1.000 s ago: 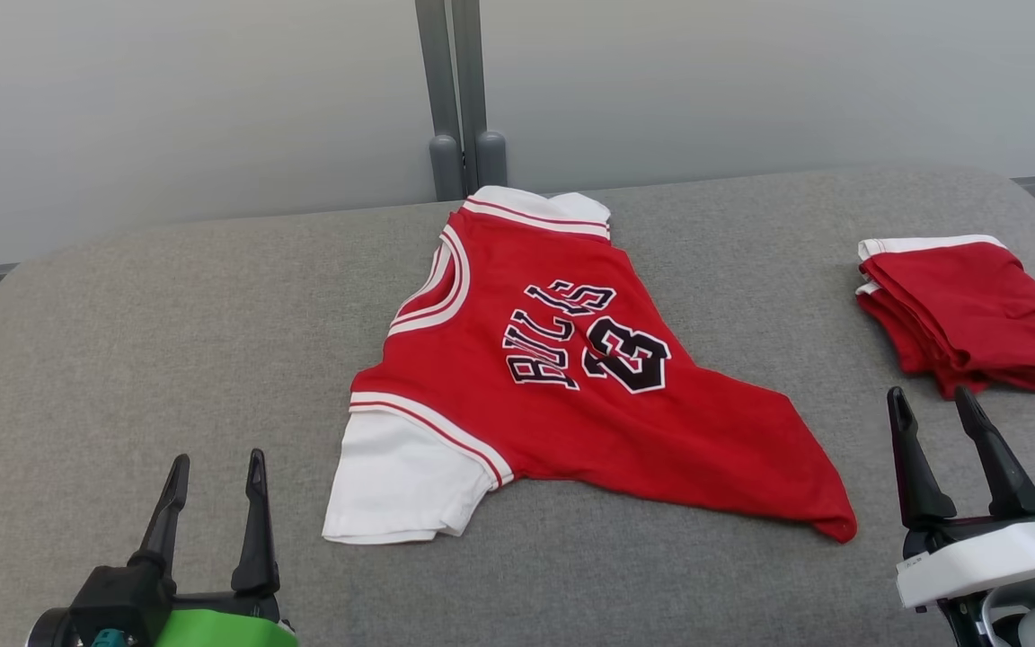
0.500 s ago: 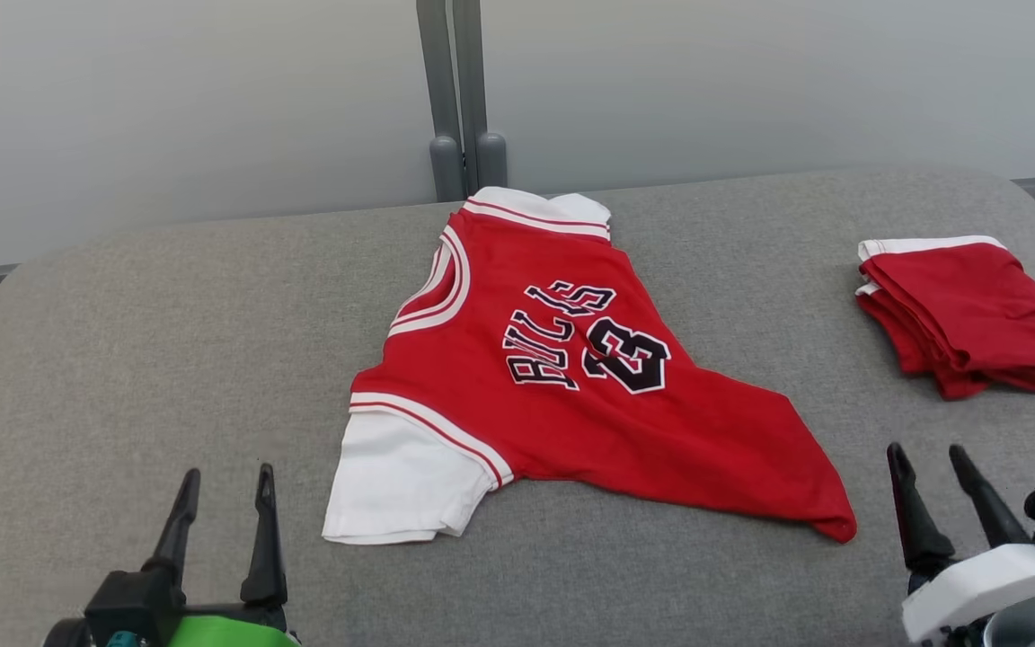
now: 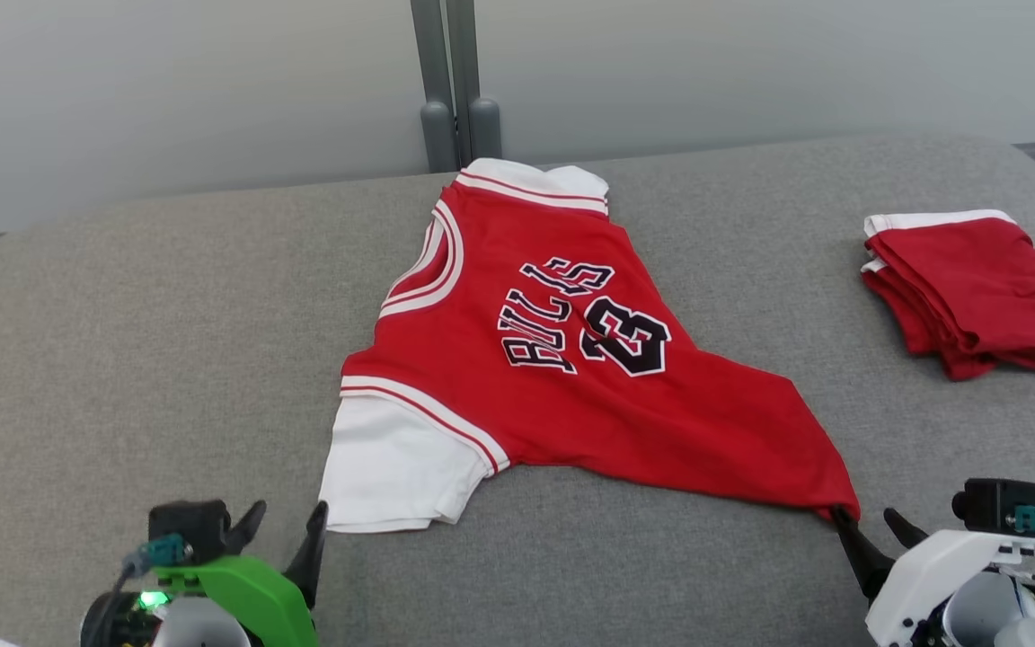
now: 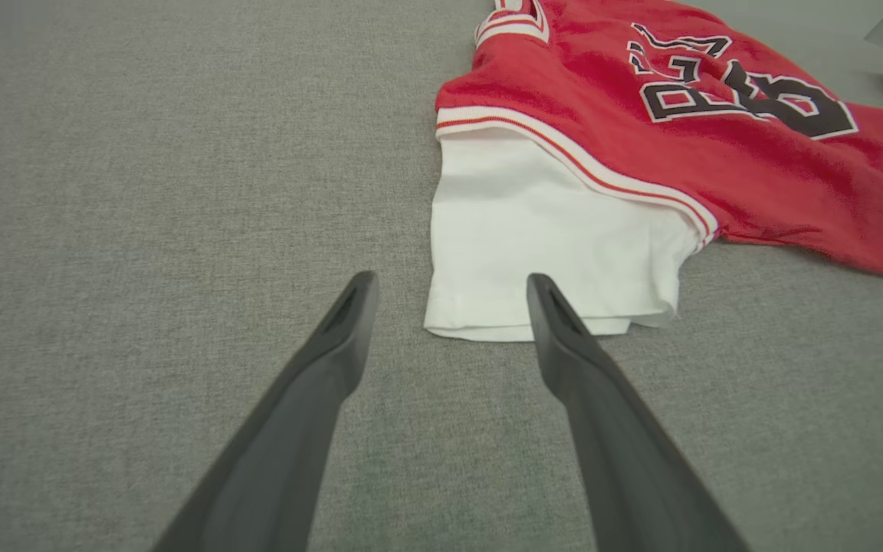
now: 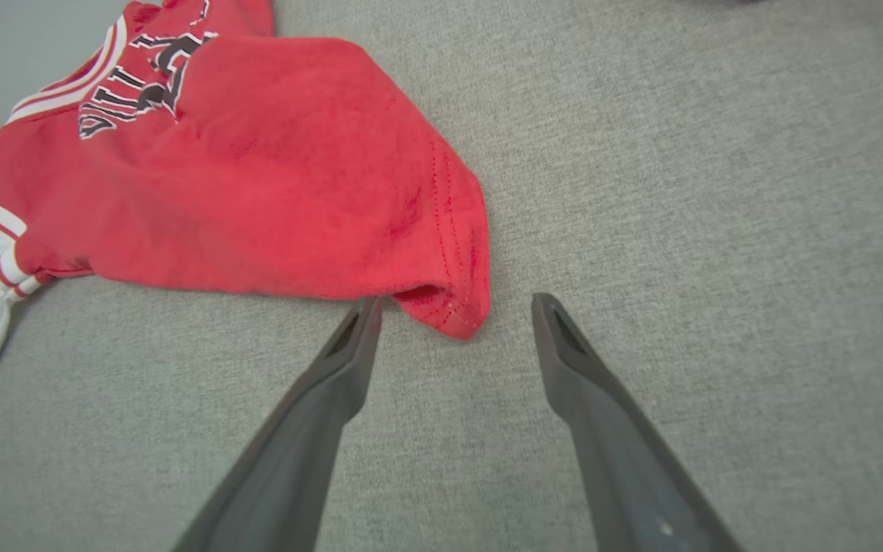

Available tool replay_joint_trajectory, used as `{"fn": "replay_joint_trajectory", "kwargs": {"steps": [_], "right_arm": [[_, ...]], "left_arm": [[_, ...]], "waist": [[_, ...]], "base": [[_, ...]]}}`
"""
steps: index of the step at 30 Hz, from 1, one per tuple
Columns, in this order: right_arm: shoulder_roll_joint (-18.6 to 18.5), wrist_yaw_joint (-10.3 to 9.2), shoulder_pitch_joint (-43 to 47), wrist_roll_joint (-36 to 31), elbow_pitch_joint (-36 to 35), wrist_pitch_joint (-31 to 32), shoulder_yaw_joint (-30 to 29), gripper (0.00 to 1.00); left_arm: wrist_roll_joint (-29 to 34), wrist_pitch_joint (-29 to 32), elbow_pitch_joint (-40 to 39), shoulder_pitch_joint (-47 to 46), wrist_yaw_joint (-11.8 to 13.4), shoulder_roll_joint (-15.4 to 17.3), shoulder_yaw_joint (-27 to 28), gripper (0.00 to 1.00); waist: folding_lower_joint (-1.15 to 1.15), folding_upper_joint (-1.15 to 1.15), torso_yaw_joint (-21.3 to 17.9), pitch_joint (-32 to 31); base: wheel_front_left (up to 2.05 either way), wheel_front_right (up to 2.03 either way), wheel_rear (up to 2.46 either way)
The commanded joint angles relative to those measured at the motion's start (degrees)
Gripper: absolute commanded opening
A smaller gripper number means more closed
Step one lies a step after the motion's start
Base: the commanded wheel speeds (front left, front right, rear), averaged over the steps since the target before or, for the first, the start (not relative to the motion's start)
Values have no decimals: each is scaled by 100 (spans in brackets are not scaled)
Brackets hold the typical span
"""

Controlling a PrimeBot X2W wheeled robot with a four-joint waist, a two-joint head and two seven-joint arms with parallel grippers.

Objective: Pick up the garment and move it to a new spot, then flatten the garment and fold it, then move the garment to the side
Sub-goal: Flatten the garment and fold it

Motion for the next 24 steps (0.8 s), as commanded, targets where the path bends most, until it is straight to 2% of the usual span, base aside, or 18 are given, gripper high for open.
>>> {"fn": "replay_joint_trajectory", "kwargs": {"steps": [1, 6, 11, 16, 24], "right_arm": [[30, 3, -154, -5, 17, 28, -9, 100], [106, 3, -410, 68, 133, 178, 56, 100], [145, 3, -579, 67, 238, 153, 170, 100], [193, 3, -725, 105, 378, 63, 279, 100], [165, 3, -833, 229, 519, -117, 427, 100]], "left_arm": [[-192, 127, -47, -216, -14, 106, -46, 100], [-583, 554, 119, -612, -15, 333, -409, 100], [-751, 726, 602, -953, -16, 396, -589, 100], [-755, 760, 1058, -1155, 8, 415, -641, 100], [-904, 601, 1339, -1284, -11, 441, -827, 100]], "waist": [[0, 0, -1, 230], [0, 0, -17, 536], [0, 0, -76, 696], [0, 0, -136, 780], [0, 0, -133, 808]], "base": [[0, 0, 0], [0, 0, 0], [0, 0, 0], [0, 0, 0], [0, 0, 0]]}}
